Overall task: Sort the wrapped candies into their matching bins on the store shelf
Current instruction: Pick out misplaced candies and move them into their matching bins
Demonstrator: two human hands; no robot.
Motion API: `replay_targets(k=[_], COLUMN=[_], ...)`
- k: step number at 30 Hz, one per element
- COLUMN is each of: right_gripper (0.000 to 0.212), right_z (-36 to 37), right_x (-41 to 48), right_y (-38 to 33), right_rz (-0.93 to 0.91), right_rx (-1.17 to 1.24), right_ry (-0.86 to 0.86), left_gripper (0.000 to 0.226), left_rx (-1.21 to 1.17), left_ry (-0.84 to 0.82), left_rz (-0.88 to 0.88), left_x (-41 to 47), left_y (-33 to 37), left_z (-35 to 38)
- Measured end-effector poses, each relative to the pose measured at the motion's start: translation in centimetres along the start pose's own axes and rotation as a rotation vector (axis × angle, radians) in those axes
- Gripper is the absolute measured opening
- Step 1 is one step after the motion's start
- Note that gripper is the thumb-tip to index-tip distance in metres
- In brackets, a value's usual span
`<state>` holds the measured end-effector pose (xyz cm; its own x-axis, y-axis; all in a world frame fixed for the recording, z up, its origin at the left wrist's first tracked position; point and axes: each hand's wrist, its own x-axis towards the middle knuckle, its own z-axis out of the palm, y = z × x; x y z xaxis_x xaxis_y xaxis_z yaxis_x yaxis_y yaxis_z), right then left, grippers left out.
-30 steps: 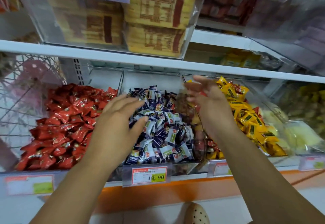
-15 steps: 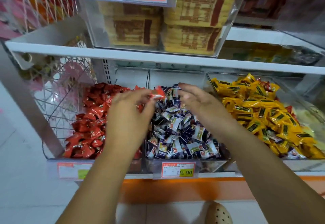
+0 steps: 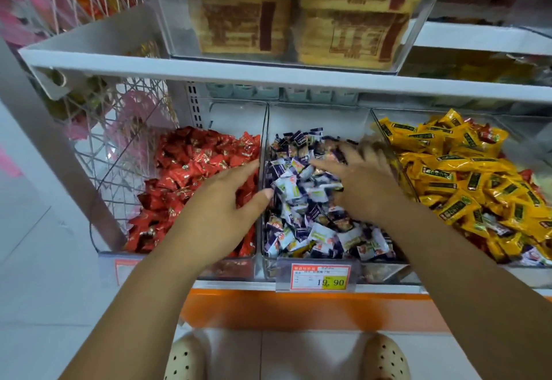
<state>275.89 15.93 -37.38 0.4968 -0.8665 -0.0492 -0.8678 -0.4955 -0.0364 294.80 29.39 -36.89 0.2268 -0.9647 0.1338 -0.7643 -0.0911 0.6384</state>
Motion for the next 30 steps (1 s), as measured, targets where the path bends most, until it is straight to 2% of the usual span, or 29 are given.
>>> replay_targets(k=[3, 5, 6, 8, 10, 12, 15, 17, 21, 24, 27, 30], right_gripper=[0.058, 0.042, 0.038, 0.048, 0.058, 0.051, 0.043, 0.045, 0.044, 0.041, 0.058, 0.063], right_z=[-1.3, -1.5, -1.1, 0.6, 2.2, 2.1, 0.8, 0.4, -0.8, -0.5, 2.1, 3.3], right_x=[-0.2, -0.9, -1.4, -1.9, -1.3, -0.2, 1.1, 1.4, 0.7, -0.7, -1.3, -0.2], right_y=[-0.3, -2.1, -3.2, -4.8, -4.4, -2.7, -0.2, 0.4, -0.8, -3.2, -4.7, -3.7], right_rz=[-0.03, -0.231, -0.339, -0.441, -0.393, -0.268, -0.067, -0.017, -0.117, -0.336, -0.41, -0.375], right_rx=[0.025, 0.137, 0.195, 0.17, -0.001, -0.104, -0.129, -0.093, 0.022, 0.077, -0.018, -0.132], right_ry=[0.095, 0.103, 0.053, -0.106, -0.131, -0.024, 0.104, 0.066, -0.012, -0.075, -0.254, -0.121], left_gripper=[0.06, 0.062, 0.063, 0.065, 0.064, 0.064, 0.065, 0.065, 0.064, 0.064, 0.063, 0.062], left_rx=[0.002, -0.004, -0.006, -0.015, -0.029, -0.024, -0.015, -0.024, -0.036, -0.062, -0.084, -0.095], left_ry=[-0.025, -0.045, -0.053, -0.059, -0.06, -0.06, -0.057, -0.059, -0.085, -0.101, -0.091, -0.083], left_rz=[0.022, 0.032, 0.032, 0.029, 0.02, 0.014, 0.009, 0.006, -0.001, -0.004, 0.0, -0.008], left_x=[-0.1, -0.2, -0.3, -0.4, -0.3, -0.3, -0.2, -0.2, -0.2, -0.3, -0.3, -0.3], left_y=[-0.3, -0.4, -0.4, -0.4, -0.4, -0.5, -0.6, -0.6, -0.6, -0.7, -0.6, -0.5], left_z=[-0.5, -0.6, -0.6, -0.6, -0.6, -0.6, -0.5, -0.6, -0.7, -0.7, -0.6, -0.4])
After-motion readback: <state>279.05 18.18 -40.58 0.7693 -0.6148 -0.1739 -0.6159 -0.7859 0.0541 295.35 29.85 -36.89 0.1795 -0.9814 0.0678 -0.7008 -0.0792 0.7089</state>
